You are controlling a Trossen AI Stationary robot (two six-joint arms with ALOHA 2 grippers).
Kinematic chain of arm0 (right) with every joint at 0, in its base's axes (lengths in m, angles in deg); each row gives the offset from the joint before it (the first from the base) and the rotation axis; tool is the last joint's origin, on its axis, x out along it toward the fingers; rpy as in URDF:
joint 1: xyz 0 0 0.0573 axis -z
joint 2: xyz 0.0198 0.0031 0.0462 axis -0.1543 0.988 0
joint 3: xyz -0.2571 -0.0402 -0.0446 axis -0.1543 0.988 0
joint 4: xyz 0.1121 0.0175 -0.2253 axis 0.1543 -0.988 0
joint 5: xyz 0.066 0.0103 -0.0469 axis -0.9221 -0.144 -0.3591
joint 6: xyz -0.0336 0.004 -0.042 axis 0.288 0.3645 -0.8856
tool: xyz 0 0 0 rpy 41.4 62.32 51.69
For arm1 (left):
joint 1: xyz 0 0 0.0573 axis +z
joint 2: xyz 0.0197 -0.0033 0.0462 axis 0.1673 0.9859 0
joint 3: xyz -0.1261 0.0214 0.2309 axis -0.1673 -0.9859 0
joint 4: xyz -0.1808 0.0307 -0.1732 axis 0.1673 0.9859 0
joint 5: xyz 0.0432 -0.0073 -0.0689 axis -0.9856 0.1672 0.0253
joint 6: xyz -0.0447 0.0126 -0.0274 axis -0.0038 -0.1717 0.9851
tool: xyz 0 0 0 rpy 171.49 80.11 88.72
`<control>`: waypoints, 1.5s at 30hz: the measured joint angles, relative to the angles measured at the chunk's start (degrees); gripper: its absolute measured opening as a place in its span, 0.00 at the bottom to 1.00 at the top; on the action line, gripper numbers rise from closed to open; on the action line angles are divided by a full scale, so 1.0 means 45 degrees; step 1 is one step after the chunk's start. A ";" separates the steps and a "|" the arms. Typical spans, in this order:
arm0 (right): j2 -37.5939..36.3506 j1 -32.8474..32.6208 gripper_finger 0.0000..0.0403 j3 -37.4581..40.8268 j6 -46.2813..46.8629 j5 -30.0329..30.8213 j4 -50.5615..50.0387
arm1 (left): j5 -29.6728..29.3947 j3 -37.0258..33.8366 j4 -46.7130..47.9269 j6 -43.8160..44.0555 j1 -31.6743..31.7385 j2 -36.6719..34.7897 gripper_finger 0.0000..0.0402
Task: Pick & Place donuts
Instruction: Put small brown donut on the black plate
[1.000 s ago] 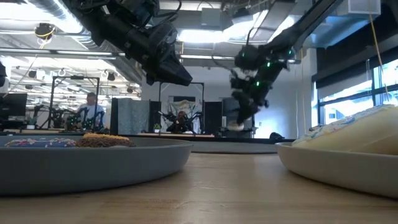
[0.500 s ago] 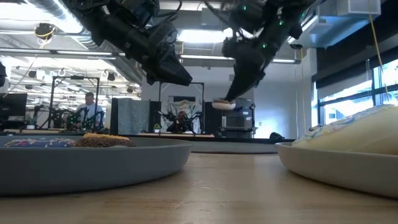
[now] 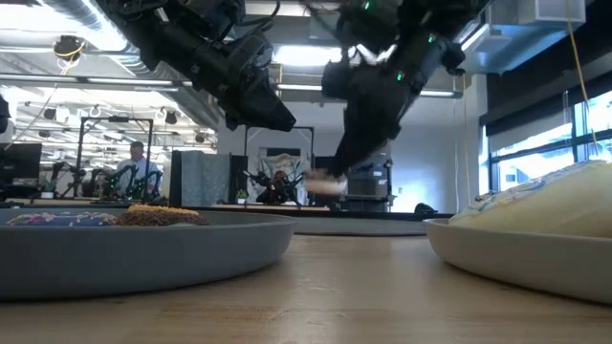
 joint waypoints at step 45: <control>-0.3042 -0.0068 0.34 0.1619 0.0970 0.1665 -0.2801 | 0.0788 0.0458 -0.3193 -0.2370 -0.0413 0.3203 0.21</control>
